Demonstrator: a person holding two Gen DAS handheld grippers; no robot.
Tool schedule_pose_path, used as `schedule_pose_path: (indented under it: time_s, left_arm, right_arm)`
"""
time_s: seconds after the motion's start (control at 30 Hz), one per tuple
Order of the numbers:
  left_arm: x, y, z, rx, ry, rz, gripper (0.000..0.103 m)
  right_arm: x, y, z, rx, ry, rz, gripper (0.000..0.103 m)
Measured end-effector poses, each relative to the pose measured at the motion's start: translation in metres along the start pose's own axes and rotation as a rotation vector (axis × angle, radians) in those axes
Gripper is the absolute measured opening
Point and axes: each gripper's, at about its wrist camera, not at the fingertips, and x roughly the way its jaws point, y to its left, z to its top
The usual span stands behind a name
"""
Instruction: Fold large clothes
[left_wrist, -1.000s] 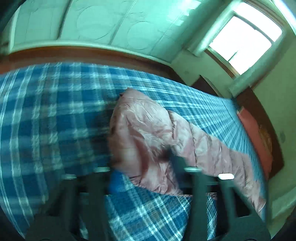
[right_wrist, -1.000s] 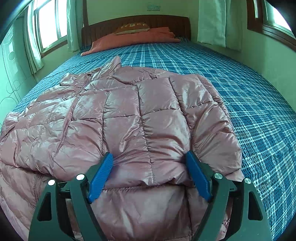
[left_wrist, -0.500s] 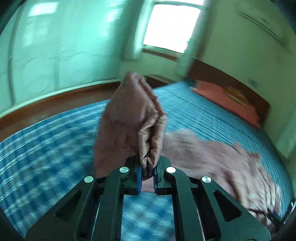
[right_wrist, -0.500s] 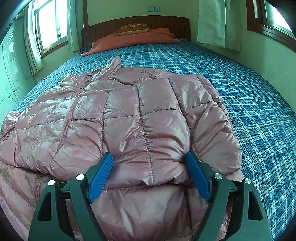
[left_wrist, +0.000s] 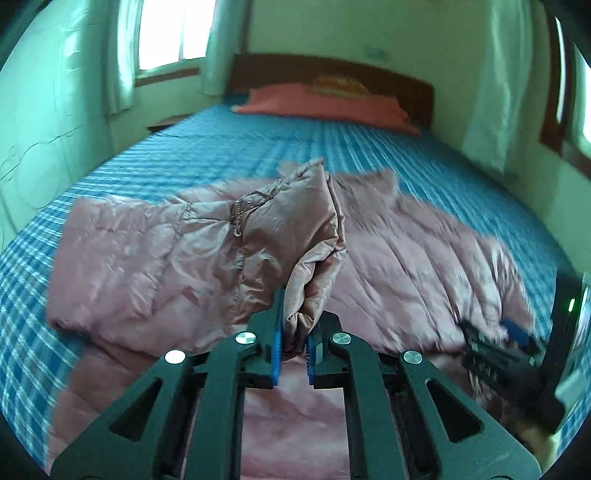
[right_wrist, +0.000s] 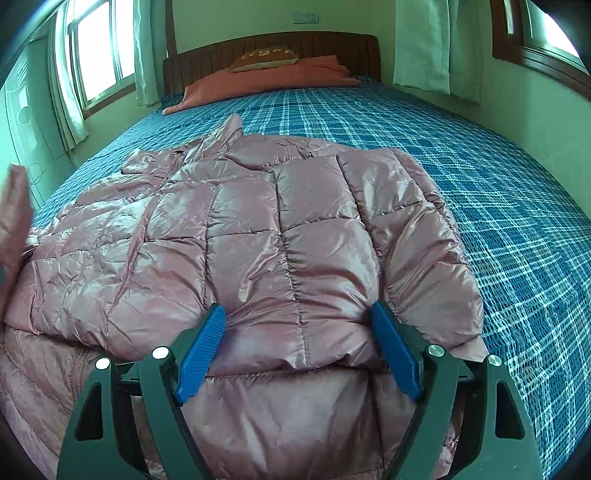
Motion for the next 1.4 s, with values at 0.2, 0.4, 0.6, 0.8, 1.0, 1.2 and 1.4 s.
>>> schedule_pose_path:
  time_s: [0.2,0.4,0.6,0.8,1.0,1.2,1.4]
  left_arm:
    - [-0.016,-0.003,-0.021,0.036,0.006,-0.046,0.068]
    - [-0.054,0.05,-0.023,0.013,-0.028,-0.034,0.073]
    - [-0.066,0.13,-0.021,-0.055,-0.063,0.142,0.073]
    - [-0.064,0.199,-0.03,-0.184,-0.033,0.235,0.073]
    - [-0.062,0.222,-0.038,-0.207,-0.006,0.26,0.073]
    - [-0.061,0.224,-0.036,-0.195,-0.009,0.246,0.073]
    - [-0.05,0.215,-0.028,-0.163,-0.008,0.232,0.073]
  right_arm:
    - [0.0,0.0,0.001,0.003,0.004,0.002,0.08]
    - [-0.018,0.005,0.008,0.046,0.006,0.016,0.079]
    - [-0.051,0.056,0.017,0.074,-0.001,0.201,0.079]
    - [-0.034,0.133,0.013,0.021,0.089,0.304,0.079]
    - [-0.013,0.168,0.005,0.008,0.151,0.38,0.013]
    - [-0.035,0.133,0.032,0.023,0.031,0.327,0.005]
    - [-0.043,0.069,0.044,0.048,-0.011,0.215,0.005]
